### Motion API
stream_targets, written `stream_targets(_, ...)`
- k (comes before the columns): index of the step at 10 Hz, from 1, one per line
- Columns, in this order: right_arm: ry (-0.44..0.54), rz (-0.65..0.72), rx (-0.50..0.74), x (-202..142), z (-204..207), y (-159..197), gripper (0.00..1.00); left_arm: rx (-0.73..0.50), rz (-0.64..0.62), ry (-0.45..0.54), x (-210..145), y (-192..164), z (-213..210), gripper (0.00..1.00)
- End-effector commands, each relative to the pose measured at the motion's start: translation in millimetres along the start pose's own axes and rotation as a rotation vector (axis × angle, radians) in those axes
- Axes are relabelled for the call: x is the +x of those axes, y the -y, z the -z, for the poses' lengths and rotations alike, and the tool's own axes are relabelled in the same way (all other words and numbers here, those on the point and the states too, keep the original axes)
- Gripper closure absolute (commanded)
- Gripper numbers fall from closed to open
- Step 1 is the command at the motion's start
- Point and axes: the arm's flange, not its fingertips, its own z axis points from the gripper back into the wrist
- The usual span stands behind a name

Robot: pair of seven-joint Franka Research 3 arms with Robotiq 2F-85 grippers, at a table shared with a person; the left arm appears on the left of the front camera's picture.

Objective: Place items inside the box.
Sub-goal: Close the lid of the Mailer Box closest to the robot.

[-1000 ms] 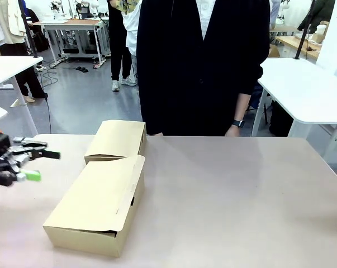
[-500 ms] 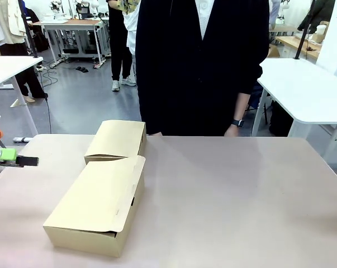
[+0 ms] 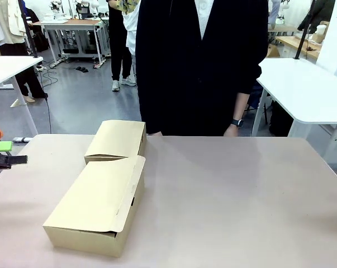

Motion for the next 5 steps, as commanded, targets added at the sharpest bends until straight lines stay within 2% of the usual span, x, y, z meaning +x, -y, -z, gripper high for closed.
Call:
stream_targets(1, 0.02, 0.019, 0.014, -0.8, 1.5, -2.6, 0.0, -0.033, -0.024, -0.038, 0.6, 10.0, 11.5, 0.0)
stream_targets(5, 0.02, 0.019, 0.014, -0.8, 1.5, -2.6, 0.0, -0.033, -0.024, -0.038, 0.6, 10.0, 11.5, 0.0)
